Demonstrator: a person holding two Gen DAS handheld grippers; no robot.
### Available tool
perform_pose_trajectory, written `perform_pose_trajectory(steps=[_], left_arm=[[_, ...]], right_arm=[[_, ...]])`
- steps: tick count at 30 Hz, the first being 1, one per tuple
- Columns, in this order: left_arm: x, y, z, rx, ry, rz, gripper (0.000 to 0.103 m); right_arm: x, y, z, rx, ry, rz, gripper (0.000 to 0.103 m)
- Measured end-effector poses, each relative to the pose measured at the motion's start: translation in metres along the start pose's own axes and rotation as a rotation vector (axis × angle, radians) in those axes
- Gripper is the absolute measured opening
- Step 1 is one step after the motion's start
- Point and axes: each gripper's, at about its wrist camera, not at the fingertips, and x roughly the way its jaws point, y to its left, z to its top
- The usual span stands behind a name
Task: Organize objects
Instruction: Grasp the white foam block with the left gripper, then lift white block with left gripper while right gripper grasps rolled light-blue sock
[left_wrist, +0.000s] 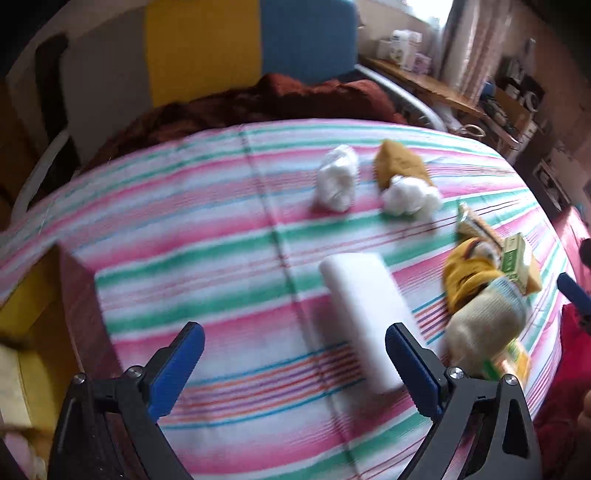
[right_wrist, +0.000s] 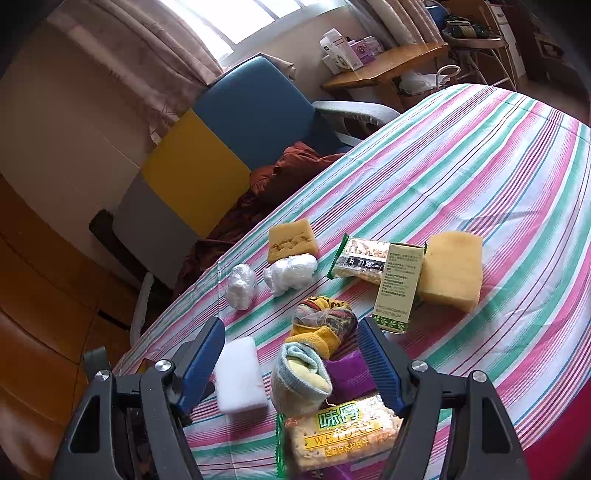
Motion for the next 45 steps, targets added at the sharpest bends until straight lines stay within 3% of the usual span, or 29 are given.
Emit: perform_pose_trajectory(steps=[3, 8, 18, 20, 26, 29, 38, 45], left_arm=[[0.001, 0.006, -0.005, -0.051, 0.026, -0.032, 0.098], [0.003, -0.016, 0.003, -0.039, 0.020, -0.054, 0.098], [0.043, -0.060, 0.016, 0.080, 0.085, 0.019, 0.097], [0.050, -0.056, 0.013, 0.071, 0.094, 0.027, 0.090], [0.037, -0.051, 0.001, 0.137, 0.018, 0.024, 0.065], [0.028, -0.048, -0.005, 0.130, 0.009, 0.003, 0.061], [-0.009, -0.031, -0.035, 0.094, -0.027, -0.044, 0.060], [-0.051, -0.018, -0.054, 0.068, -0.095, -0.090, 0.061]], right_arm=[[0.000, 0.000, 0.000, 0.000, -0.001, -0.005, 0.075], [0.000, 0.000, 0.000, 0.000, 0.000, -0.004, 0.075], [0.000, -0.002, 0.000, 0.009, 0.006, 0.005, 0.075], [0.000, -0.002, 0.000, 0.010, 0.005, 0.005, 0.075], [0.001, -0.002, 0.001, 0.019, 0.008, -0.004, 0.075], [0.003, -0.001, 0.001, 0.014, 0.019, -0.010, 0.075], [0.021, 0.013, -0.005, -0.069, 0.113, -0.035, 0.075], [0.056, 0.019, -0.015, -0.129, 0.279, -0.156, 0.075]])
